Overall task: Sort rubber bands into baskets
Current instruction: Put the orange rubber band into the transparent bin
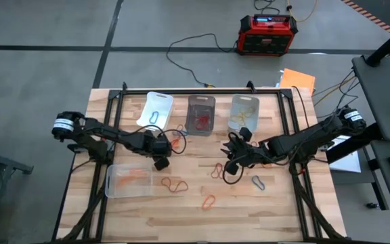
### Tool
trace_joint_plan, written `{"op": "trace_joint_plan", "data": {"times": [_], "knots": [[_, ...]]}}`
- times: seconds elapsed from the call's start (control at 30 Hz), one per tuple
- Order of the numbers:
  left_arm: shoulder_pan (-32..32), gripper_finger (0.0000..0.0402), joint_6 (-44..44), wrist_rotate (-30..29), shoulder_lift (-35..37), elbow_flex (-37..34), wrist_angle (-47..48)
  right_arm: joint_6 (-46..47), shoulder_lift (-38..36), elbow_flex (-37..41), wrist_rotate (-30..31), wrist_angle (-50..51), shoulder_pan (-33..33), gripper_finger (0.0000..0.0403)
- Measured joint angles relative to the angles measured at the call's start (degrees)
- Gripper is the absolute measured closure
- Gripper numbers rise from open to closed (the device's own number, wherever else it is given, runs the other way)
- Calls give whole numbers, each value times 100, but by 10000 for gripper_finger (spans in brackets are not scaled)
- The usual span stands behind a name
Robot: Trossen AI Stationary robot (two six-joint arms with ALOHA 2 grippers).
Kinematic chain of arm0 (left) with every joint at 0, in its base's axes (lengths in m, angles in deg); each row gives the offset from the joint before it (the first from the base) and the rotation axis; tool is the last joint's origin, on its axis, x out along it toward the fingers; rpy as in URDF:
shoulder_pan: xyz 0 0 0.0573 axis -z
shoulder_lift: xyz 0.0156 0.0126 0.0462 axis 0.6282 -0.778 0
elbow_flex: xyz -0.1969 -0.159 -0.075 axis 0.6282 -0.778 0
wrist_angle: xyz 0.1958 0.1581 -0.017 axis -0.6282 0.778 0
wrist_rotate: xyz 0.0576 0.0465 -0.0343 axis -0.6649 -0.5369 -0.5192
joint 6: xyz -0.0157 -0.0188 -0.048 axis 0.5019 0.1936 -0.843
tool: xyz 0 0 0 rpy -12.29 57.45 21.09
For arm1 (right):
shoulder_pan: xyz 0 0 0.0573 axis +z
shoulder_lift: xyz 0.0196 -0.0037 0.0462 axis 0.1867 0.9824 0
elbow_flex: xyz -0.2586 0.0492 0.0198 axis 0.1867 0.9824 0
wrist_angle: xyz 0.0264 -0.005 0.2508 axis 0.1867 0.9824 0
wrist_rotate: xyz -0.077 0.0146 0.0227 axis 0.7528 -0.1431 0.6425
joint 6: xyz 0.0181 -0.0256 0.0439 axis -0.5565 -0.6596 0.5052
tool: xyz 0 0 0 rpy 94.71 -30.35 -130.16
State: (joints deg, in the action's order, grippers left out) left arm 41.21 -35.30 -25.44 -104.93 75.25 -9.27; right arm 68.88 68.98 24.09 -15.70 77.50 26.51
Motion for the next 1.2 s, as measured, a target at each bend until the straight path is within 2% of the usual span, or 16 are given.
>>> {"op": "trace_joint_plan", "data": {"times": [0.27, 0.67, 1.07, 1.2], "knots": [[-27, 298, 212, -606, 10, 235, 270, -9, 0, 0, 0, -2, -2, 305], [-204, 296, 149, -423, -59, 237, 254, -13, 0, 0, -4, -21, -2, 301], [-214, 228, -61, -432, -90, 237, 250, 2, 0, 0, -29, -68, -2, 291], [-219, 218, -24, -449, -90, 237, 249, 2, 0, 0, -31, -88, -2, 292]]}}
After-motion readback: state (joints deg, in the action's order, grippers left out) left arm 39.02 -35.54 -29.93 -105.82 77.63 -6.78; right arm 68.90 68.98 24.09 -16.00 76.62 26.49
